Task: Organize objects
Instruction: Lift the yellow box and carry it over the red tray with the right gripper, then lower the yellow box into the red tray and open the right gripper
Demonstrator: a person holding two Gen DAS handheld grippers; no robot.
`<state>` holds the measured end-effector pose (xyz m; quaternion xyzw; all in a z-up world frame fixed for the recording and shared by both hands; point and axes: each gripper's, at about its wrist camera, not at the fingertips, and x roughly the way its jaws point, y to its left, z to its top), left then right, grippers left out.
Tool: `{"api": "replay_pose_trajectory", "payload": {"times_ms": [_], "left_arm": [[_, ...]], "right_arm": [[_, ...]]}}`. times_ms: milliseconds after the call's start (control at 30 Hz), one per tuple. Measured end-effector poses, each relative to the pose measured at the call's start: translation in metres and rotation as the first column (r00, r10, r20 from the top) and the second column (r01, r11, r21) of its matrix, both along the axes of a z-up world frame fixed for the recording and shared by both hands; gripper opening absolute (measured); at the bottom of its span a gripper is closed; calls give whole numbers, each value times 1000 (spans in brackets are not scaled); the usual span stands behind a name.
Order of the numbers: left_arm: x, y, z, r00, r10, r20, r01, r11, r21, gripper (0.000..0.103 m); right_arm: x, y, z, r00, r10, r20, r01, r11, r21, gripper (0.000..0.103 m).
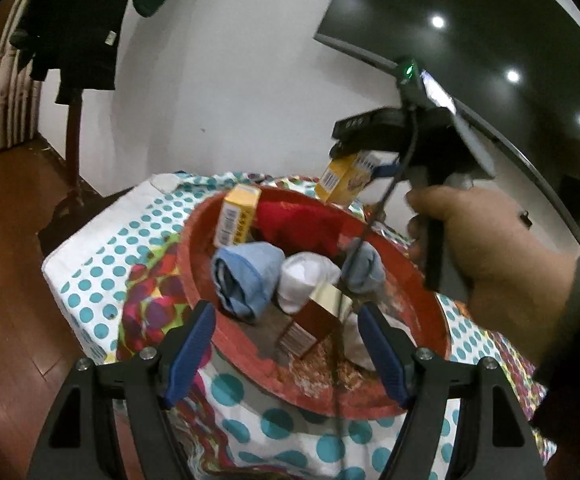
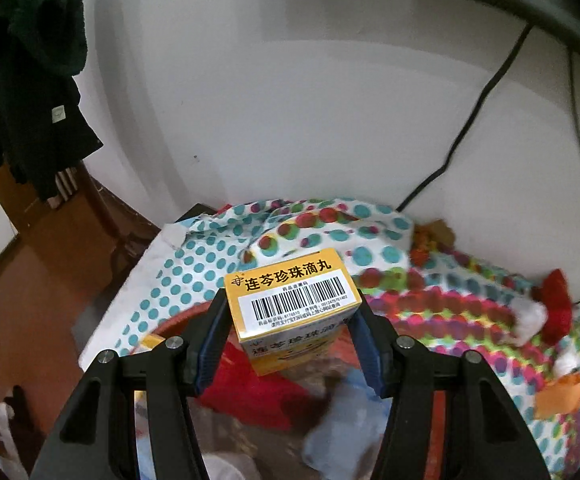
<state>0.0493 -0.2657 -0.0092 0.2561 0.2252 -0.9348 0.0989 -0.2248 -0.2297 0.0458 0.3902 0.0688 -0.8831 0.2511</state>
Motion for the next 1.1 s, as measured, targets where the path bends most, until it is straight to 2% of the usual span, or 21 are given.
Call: {"api": "replay_pose_trajectory", "payload": {"times_ms": [400, 733, 800, 900, 967, 1100], "left_arm": [[-2, 3, 0, 1000, -13, 8, 13, 1000, 0, 76], [-7, 5, -4, 999, -26, 33, 26, 1000, 9, 76], [-6, 6, -4, 999, -28, 32, 27, 1000, 6, 76], [-5, 6, -3, 999, -29, 21, 29, 1000, 0, 76], [-5, 8, -3, 999, -34, 22, 34, 999, 1, 76], [-5, 10, -3, 999, -39, 25, 39, 999, -1, 76]], "right_arm": [[-18, -3, -35, 995, -80, 57, 81, 997, -10, 55], [-26, -3, -63, 989, -111, 95, 106, 993, 54, 56], [-27, -3, -68, 987, -112, 113, 105, 992, 64, 70], [-22, 1, -65, 989, -124, 79, 120, 991, 55, 86], [-20, 3, -63, 989, -121, 83, 117, 992, 54, 92], [-11, 13, -50, 991, -125, 44, 123, 991, 47, 94]]}}
